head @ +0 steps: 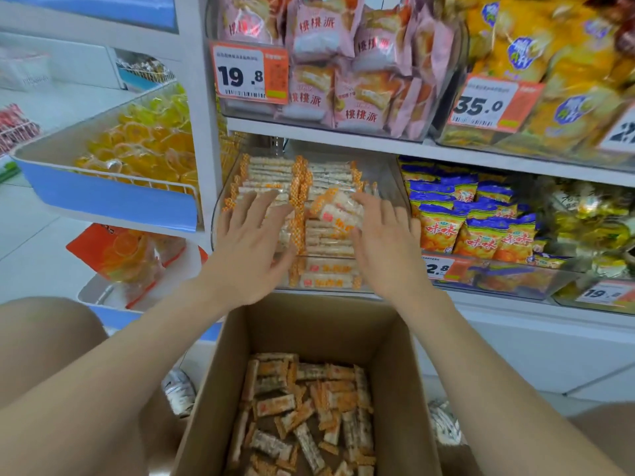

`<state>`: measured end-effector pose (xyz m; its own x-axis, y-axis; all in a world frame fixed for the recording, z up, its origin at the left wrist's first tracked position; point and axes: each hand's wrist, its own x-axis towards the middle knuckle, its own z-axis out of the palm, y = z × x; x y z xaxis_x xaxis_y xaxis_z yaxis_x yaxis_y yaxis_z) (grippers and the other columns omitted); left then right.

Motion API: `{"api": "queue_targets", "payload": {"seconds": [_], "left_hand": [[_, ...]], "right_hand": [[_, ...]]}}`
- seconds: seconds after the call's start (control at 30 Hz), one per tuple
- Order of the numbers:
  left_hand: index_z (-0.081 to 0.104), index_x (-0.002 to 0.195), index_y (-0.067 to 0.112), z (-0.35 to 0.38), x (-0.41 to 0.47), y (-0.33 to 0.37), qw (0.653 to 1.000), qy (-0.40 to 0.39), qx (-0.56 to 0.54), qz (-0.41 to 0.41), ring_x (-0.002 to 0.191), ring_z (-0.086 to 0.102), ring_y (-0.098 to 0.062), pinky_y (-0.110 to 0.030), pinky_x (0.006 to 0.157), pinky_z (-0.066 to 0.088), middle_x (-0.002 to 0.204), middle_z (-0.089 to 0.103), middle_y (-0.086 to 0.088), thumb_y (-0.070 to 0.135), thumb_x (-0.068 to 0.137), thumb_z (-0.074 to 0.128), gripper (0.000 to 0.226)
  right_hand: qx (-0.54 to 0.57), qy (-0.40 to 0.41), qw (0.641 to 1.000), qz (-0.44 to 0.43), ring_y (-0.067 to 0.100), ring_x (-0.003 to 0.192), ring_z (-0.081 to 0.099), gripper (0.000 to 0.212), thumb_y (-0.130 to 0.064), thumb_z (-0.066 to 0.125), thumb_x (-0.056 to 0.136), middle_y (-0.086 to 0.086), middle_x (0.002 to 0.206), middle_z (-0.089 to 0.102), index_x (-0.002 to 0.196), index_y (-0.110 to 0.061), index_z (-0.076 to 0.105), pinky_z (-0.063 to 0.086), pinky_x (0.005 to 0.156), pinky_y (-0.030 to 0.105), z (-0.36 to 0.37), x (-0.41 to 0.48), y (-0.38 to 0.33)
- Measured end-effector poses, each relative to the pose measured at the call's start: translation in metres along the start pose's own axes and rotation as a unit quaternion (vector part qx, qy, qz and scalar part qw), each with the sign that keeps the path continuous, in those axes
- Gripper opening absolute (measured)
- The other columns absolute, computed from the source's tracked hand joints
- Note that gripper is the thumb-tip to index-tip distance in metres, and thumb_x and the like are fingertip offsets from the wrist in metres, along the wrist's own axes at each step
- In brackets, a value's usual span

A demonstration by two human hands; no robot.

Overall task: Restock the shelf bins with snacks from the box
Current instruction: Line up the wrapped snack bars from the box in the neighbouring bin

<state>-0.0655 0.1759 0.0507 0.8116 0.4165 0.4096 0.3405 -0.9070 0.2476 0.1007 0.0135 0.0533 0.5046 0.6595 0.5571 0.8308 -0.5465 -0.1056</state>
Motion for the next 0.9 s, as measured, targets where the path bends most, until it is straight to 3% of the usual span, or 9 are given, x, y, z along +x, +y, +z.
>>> {"api": "queue_targets", "payload": {"seconds": [0.07,0.13,0.23,0.3,0.37,0.47,0.67,0.8,0.9], "left_hand": [[0.022,0.163,0.027,0.007,0.005,0.003,0.996,-0.080,0.039,-0.020,0.160,0.003,-0.039,-0.061,0.124,0.009,0.175,0.006,-0.005,0.063,0.098,0.029,0.074],[0.004,0.166,0.025,0.013,0.009,0.007,0.990,-0.120,0.079,-0.001,0.159,-0.006,-0.042,-0.062,0.126,0.002,0.175,-0.011,-0.007,0.071,0.100,0.023,0.083],[-0.015,0.165,0.023,0.018,0.014,0.009,0.976,-0.178,0.129,0.014,0.159,-0.008,-0.044,-0.060,0.127,0.001,0.173,-0.021,-0.010,0.073,0.101,0.025,0.091],[-0.021,0.163,0.023,0.018,0.016,0.007,0.967,-0.198,0.157,0.023,0.158,-0.005,-0.045,-0.061,0.128,0.003,0.172,-0.020,-0.012,0.073,0.101,0.029,0.093],[-0.023,0.162,0.023,0.017,0.019,0.006,0.964,-0.210,0.161,0.026,0.158,-0.006,-0.045,-0.061,0.128,0.003,0.172,-0.020,-0.012,0.069,0.102,0.035,0.096],[-0.024,0.162,0.023,0.015,0.021,0.007,0.961,-0.223,0.162,0.027,0.158,-0.008,-0.045,-0.060,0.128,0.002,0.172,-0.023,-0.012,0.065,0.103,0.041,0.097],[-0.020,0.163,0.025,0.014,0.021,0.007,0.962,-0.225,0.151,0.027,0.159,-0.006,-0.045,-0.060,0.128,0.003,0.172,-0.022,-0.012,0.062,0.102,0.044,0.096],[-0.018,0.164,0.026,0.011,0.020,0.007,0.962,-0.231,0.143,0.024,0.159,-0.004,-0.044,-0.059,0.128,0.004,0.173,-0.019,-0.011,0.060,0.103,0.044,0.094],[-0.004,0.165,0.026,0.006,0.018,0.008,0.973,-0.189,0.124,0.035,0.158,0.011,-0.042,-0.057,0.127,0.015,0.174,0.001,-0.013,0.053,0.102,0.046,0.085]], "right_hand": [[-0.082,-0.042,0.995,-0.041,0.034,0.118,0.053,0.065,-0.015,0.069,0.092,0.007,0.133,0.058,0.149,-0.026,0.039,0.040,0.094,0.048,0.010,0.016,0.005],[-0.102,-0.097,0.987,-0.072,0.036,0.124,0.048,0.069,-0.011,0.067,0.091,0.007,0.137,0.054,0.150,-0.029,0.035,0.036,0.099,0.050,0.020,0.029,0.008],[-0.048,-0.157,0.984,-0.075,0.033,0.136,0.035,0.072,-0.004,0.057,0.093,0.004,0.148,0.045,0.153,-0.036,0.032,0.028,0.106,0.052,0.032,0.039,0.011],[-0.007,-0.136,0.990,-0.040,0.032,0.141,0.029,0.065,-0.007,0.055,0.099,0.002,0.154,0.037,0.152,-0.043,0.041,0.027,0.110,0.053,0.038,0.042,0.012],[0.054,-0.125,0.990,0.022,0.036,0.149,0.019,0.054,-0.015,0.053,0.104,0.008,0.162,0.026,0.149,-0.046,0.050,0.024,0.119,0.057,0.047,0.044,0.013],[0.157,-0.137,0.976,0.057,0.036,0.159,0.008,0.052,-0.012,0.049,0.106,0.017,0.169,0.019,0.150,-0.038,0.054,0.021,0.128,0.055,0.057,0.047,0.010],[0.143,-0.142,0.979,0.042,0.042,0.160,0.009,0.047,-0.021,0.041,0.111,0.022,0.170,0.018,0.154,-0.036,0.049,0.018,0.129,0.057,0.065,0.046,0.008],[0.041,-0.132,0.987,0.079,0.050,0.157,0.013,0.047,-0.022,0.045,0.109,0.015,0.169,0.029,0.149,-0.044,0.055,0.003,0.127,0.060,0.062,0.044,-0.003],[0.077,-0.088,0.989,0.087,0.043,0.152,0.031,0.042,-0.018,0.056,0.102,0.015,0.157,0.048,0.139,-0.034,0.066,0.019,0.126,0.057,0.051,0.044,-0.008]]}}
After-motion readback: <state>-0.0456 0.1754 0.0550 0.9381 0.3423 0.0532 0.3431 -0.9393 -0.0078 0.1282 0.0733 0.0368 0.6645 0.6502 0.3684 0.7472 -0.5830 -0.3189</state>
